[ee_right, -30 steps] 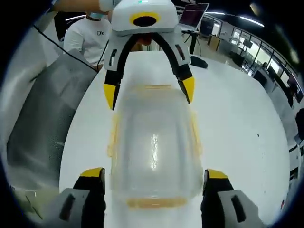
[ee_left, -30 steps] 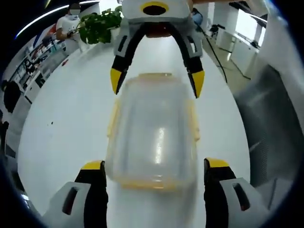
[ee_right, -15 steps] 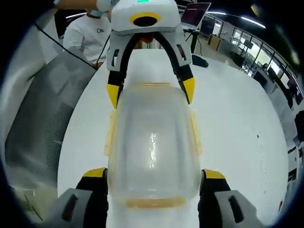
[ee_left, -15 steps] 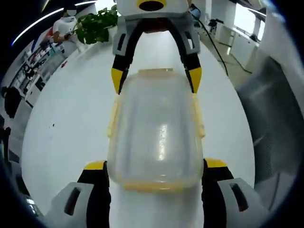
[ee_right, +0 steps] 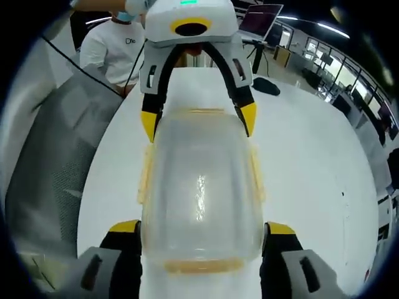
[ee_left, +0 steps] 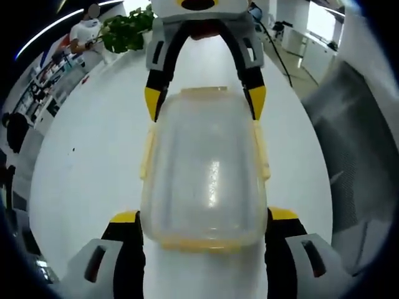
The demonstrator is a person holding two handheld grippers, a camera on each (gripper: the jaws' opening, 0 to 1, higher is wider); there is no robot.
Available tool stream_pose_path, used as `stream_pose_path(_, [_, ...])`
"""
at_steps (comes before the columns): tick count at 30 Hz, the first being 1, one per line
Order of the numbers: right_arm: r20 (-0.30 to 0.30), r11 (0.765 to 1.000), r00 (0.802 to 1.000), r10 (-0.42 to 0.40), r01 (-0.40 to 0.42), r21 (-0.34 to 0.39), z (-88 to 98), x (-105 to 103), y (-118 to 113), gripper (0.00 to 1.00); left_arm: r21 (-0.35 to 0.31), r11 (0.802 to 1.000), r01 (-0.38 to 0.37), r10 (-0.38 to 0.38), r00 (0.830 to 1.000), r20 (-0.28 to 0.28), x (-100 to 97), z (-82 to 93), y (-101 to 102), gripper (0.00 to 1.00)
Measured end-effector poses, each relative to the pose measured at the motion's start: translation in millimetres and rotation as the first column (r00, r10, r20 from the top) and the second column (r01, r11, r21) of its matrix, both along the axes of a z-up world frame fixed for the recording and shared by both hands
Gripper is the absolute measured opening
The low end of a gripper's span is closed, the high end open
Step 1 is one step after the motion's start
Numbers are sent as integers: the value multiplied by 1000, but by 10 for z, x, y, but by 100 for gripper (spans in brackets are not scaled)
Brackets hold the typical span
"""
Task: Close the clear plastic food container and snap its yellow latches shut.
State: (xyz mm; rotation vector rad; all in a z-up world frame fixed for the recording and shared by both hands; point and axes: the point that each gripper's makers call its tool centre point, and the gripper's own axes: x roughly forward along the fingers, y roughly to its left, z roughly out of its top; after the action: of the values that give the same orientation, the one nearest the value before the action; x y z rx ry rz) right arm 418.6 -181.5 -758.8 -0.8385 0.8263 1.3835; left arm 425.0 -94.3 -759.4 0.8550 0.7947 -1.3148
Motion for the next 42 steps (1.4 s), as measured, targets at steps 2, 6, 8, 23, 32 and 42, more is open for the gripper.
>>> stream_pose_path(2, [0, 1000, 1000, 0, 0, 1, 4, -12, 87, 78, 2, 1000, -1, 1, 1000, -1, -8, -2, 69, 78])
stream_pose_path(6, [-1, 1000, 1000, 1, -1, -5, 0, -30, 229, 78, 4, 1000, 1, -1, 1000, -1, -28, -1, 230, 78])
stream_pose_path(8, [0, 1000, 1000, 2, -2, -9, 2, -37, 299, 78, 4, 1000, 0, 0, 1000, -1, -31, -2, 300, 78])
stream_pose_path(23, [-2, 1000, 1000, -6, 6, -25, -5, 21, 537, 78, 18, 1000, 24, -24, 1000, 5, 40, -16, 543, 79])
stream_pose_path(32, [0, 999, 1000, -8, 8, -48, -8, 200, 544, 78, 18, 999, 31, -31, 1000, -1, 220, -33, 542, 80])
stream_pose_path(42, [-1, 998, 1000, -1, 1, -58, -18, 425, 541, 78, 24, 999, 34, -34, 999, -21, 437, -52, 534, 81])
